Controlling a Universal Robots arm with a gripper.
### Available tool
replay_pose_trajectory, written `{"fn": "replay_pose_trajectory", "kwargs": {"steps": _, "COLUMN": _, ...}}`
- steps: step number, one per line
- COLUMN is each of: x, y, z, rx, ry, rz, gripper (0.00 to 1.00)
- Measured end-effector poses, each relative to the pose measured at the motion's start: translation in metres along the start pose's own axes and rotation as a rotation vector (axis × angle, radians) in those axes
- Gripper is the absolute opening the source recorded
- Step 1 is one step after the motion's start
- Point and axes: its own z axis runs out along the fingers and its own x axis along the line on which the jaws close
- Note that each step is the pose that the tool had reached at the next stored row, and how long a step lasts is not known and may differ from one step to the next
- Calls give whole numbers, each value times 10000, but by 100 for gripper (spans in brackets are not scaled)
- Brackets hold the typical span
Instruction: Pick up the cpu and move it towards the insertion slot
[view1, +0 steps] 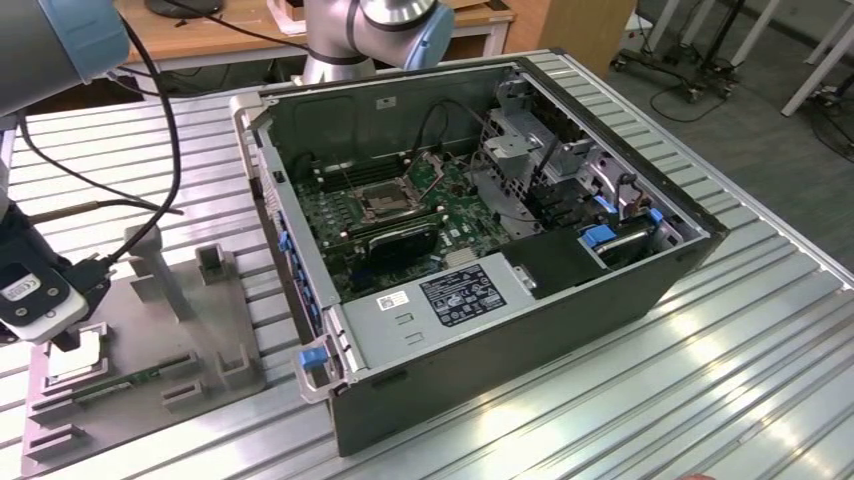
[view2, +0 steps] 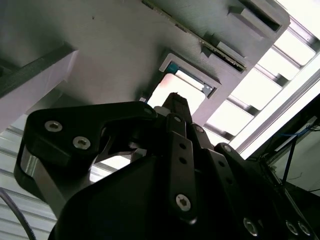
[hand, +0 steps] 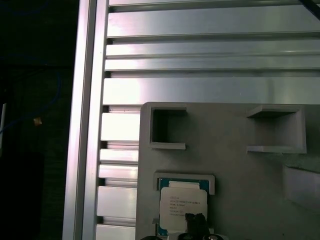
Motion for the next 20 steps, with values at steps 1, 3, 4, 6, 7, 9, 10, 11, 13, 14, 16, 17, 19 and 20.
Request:
{"fn": "replay_pose_trajectory", "kwargs": {"steps": 1, "x": 0, "y": 0, "z": 1, "rx": 0, "ry": 0, "rz": 0, "gripper": 11}}
{"fn": "replay_pose_trajectory", "kwargs": {"steps": 3, "x": -1, "y": -1, "z": 21, "rx": -2, "ry": -4, "rz": 0, "gripper": 11}}
{"fn": "replay_pose_trajectory", "kwargs": {"steps": 4, "x": 0, "y": -1, "z": 33, "rx": -1, "ry": -2, "rz": 0, "gripper": 11}}
{"fn": "replay_pose_trajectory", "kwargs": {"steps": 6, "x": 3, "y": 0, "z": 50, "rx": 0, "ry": -1, "rz": 1, "gripper": 11}}
{"fn": "replay_pose_trajectory", "kwargs": {"steps": 7, "x": 6, "y": 3, "z": 57, "rx": 0, "ry": -1, "rz": 2, "gripper": 11}}
{"fn": "replay_pose_trajectory", "kwargs": {"steps": 9, "x": 14, "y": 8, "z": 65, "rx": 1, "ry": 1, "rz": 0, "gripper": 11}}
{"fn": "replay_pose_trajectory", "kwargs": {"steps": 10, "x": 20, "y": 13, "z": 69, "rx": 1, "ry": 0, "rz": 0, "gripper": 11}}
{"fn": "replay_pose_trajectory", "kwargs": {"steps": 11, "x": 29, "y": 18, "z": 74, "rx": -1, "ry": -2, "rz": 0, "gripper": 11}}
{"fn": "replay_pose_trajectory", "kwargs": {"steps": 13, "x": 45, "y": 25, "z": 82, "rx": 0, "ry": -1, "rz": 0, "gripper": 11}}
{"fn": "replay_pose_trajectory", "kwargs": {"steps": 14, "x": 53, "y": 28, "z": 88, "rx": 0, "ry": -1, "rz": 1, "gripper": 11}}
{"fn": "replay_pose_trajectory", "kwargs": {"steps": 16, "x": 63, "y": 32, "z": 107, "rx": -1, "ry": -2, "rz": 1, "gripper": 11}}
{"fn": "replay_pose_trajectory", "kwargs": {"steps": 17, "x": 64, "y": 33, "z": 117, "rx": 0, "ry": -2, "rz": -1, "gripper": 11}}
{"fn": "replay_pose_trajectory", "kwargs": {"steps": 19, "x": 65, "y": 33, "z": 122, "rx": 1, "ry": 1, "rz": -2, "gripper": 11}}
{"fn": "replay_pose_trajectory", "kwargs": {"steps": 20, "x": 65, "y": 34, "z": 121, "rx": 1, "ry": 1, "rz": -1, "gripper": 11}}
